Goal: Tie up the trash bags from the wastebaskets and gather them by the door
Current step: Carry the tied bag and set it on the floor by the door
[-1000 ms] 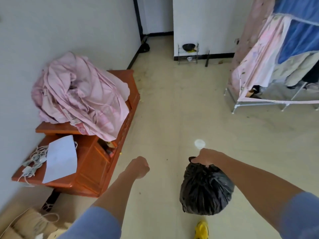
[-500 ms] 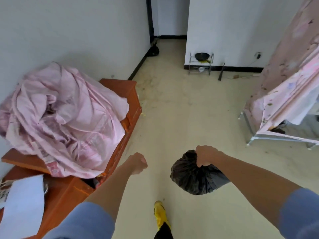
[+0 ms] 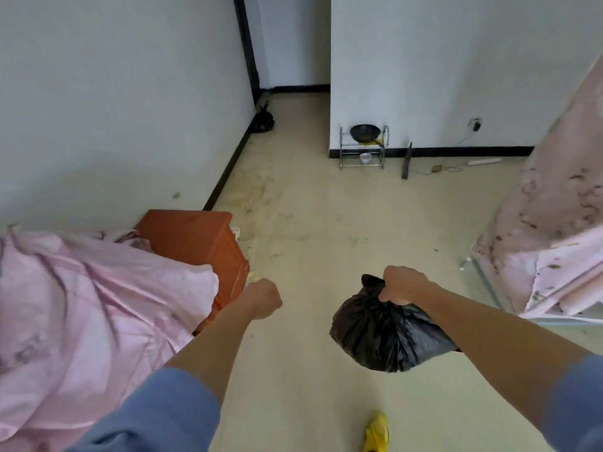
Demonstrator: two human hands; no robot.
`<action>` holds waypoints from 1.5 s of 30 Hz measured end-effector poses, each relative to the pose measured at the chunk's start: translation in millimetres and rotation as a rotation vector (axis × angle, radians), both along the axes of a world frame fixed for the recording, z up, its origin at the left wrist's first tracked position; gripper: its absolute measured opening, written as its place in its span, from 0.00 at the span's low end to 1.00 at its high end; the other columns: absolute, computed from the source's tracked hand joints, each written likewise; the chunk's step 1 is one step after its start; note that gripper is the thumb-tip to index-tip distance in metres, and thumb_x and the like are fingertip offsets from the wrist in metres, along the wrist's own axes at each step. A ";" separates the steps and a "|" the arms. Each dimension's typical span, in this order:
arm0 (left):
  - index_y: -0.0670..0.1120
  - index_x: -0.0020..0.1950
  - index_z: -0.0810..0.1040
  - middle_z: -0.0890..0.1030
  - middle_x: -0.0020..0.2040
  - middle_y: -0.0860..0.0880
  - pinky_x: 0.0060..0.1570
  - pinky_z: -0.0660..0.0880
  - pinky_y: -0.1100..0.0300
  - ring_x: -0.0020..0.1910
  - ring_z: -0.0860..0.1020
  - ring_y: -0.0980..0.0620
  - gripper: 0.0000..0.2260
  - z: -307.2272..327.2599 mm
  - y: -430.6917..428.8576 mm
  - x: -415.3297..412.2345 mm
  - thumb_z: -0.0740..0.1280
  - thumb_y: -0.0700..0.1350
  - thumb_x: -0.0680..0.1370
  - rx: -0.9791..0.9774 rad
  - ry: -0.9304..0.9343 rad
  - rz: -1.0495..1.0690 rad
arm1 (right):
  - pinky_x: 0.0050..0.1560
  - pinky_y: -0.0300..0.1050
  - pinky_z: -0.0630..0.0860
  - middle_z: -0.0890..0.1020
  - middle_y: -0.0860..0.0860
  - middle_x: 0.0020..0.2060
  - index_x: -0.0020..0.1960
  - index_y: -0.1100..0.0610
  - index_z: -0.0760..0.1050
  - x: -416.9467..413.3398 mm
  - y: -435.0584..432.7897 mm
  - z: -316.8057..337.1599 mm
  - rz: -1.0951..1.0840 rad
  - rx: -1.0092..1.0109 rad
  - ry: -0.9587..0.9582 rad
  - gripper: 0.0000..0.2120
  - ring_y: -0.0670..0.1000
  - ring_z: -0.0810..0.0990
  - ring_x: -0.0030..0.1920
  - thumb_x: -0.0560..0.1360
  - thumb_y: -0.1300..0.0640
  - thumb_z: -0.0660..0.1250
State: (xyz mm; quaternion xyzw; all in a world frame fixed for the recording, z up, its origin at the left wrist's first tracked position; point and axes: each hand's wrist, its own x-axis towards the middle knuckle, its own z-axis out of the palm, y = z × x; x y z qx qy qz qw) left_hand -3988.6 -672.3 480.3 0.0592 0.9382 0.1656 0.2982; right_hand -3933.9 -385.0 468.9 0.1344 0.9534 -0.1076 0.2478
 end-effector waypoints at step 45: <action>0.38 0.62 0.75 0.78 0.62 0.41 0.56 0.73 0.56 0.60 0.77 0.44 0.15 -5.3 176.1 -1263.1 0.60 0.44 0.80 -0.077 0.047 0.024 | 0.30 0.41 0.70 0.77 0.50 0.35 0.44 0.56 0.72 -1312.5 195.8 -17.5 0.079 -0.043 0.007 0.14 0.50 0.75 0.33 0.68 0.49 0.71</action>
